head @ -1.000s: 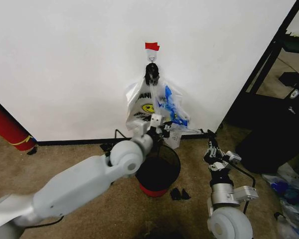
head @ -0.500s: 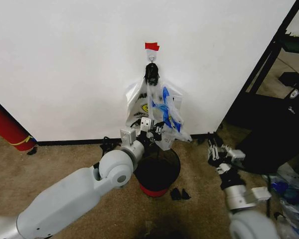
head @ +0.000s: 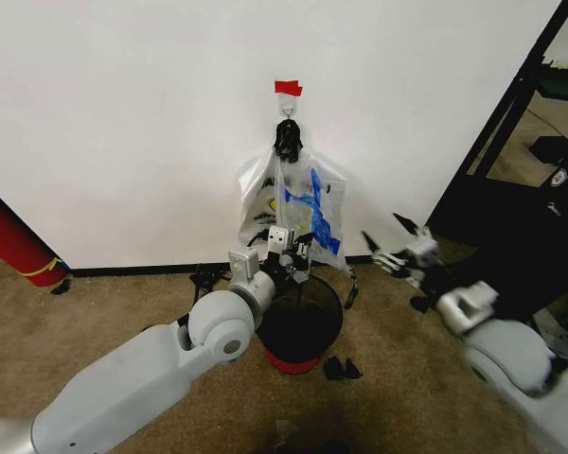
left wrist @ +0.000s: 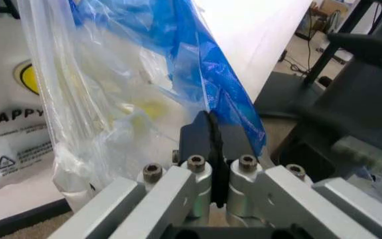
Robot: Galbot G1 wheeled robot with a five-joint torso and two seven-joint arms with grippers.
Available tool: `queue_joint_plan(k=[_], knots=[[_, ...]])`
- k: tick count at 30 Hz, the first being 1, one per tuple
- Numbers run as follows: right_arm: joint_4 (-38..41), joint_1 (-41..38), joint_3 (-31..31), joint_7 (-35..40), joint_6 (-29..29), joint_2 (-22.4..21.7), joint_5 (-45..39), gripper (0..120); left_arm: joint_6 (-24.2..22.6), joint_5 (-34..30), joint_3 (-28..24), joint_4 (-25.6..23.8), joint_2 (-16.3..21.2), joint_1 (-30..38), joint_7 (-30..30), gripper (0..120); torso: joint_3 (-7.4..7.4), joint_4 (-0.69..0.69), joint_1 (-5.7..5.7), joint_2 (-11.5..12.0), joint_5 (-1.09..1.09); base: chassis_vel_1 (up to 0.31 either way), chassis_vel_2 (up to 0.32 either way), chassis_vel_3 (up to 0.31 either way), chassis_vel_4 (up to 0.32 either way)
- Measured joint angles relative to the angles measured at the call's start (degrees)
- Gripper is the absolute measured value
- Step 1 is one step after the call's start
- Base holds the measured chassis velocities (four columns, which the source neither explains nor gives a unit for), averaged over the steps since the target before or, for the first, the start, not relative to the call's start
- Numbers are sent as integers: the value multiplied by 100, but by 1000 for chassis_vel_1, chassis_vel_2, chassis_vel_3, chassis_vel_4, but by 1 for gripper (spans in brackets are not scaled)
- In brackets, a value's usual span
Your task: Pick up the garbage bag from the wall and place it over the trash bin.
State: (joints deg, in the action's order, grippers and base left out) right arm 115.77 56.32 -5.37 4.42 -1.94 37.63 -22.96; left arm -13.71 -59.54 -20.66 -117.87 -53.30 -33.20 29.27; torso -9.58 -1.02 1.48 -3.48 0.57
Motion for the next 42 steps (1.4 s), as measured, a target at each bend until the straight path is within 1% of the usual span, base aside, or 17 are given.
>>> queue_joint_plan(k=[1,2,5,7,12,13,17,19,20,23,25,26,32,33,36,41,42], knots=[[-73,-198,216,-23,-3,11,91,95,-1,6,-4,4,-3,-3,1,0,0,-1,0,0,0,0,0,0,0],[-142,-382,409,-44,-6,29,187,97,-1,9,-4,4,-4,-8,1,0,0,-2,0,0,0,0,0,0,0],[-348,-813,840,-10,-58,111,384,100,-3,11,18,3,-4,-27,2,0,0,-2,0,0,1,0,0,0,0],[-406,-912,927,10,-72,131,439,97,-3,12,26,2,-3,-34,1,0,0,-1,0,0,0,0,0,0,0],[-583,-1245,1175,33,-133,151,656,78,-6,14,39,-3,3,-64,-2,0,1,-3,0,0,1,0,0,0,0],[-583,-1245,1175,33,-133,151,656,78,-6,14,39,-3,3,-64,-2,0,1,-3,0,0,1,0,0,0,0],[-823,-1583,1481,51,-175,248,762,63,-6,17,41,-1,4,-67,-12,0,1,-2,-1,0,1,0,0,0,0],[-964,-1741,1652,79,-222,347,792,57,-7,16,43,0,1,-67,-13,0,1,-2,-1,0,1,0,0,0,0],[-964,-1741,1652,79,-222,347,792,57,-7,16,43,0,1,-67,-13,0,1,-2,-1,0,1,0,0,0,0],[-1056,-1870,1812,134,-383,463,814,44,-8,16,43,-2,2,-77,-13,0,0,-1,-1,0,1,0,0,0,0],[-1062,-1874,1826,174,-453,486,817,36,-9,13,57,-8,4,-93,-12,0,1,-2,-1,0,1,0,0,0,0],[-1062,-1874,1826,174,-453,486,817,36,-9,13,57,-8,4,-93,-12,0,1,-2,-1,0,1,0,0,0,0],[-1091,-1870,1824,345,-631,541,723,10,-9,3,116,-22,18,-141,-14,0,1,-2,-1,0,1,0,0,0,0],[-1091,-1870,1824,345,-631,541,723,10,-9,3,116,-22,18,-141,-14,0,1,-2,-1,0,1,0,0,0,0],[-1058,-1821,1771,534,-750,631,459,0,-4,2,147,-36,17,-159,-15,0,1,-2,-1,0,1,0,0,0,0],[-869,-1472,1304,719,-745,868,-328,0,28,2,311,-43,31,-239,-16,0,1,-2,-1,0,1,0,0,0,0],[-768,-1319,1107,762,-717,970,-619,0,53,2,374,-45,34,-274,-16,0,1,-2,-1,0,1,0,0,0,0]])
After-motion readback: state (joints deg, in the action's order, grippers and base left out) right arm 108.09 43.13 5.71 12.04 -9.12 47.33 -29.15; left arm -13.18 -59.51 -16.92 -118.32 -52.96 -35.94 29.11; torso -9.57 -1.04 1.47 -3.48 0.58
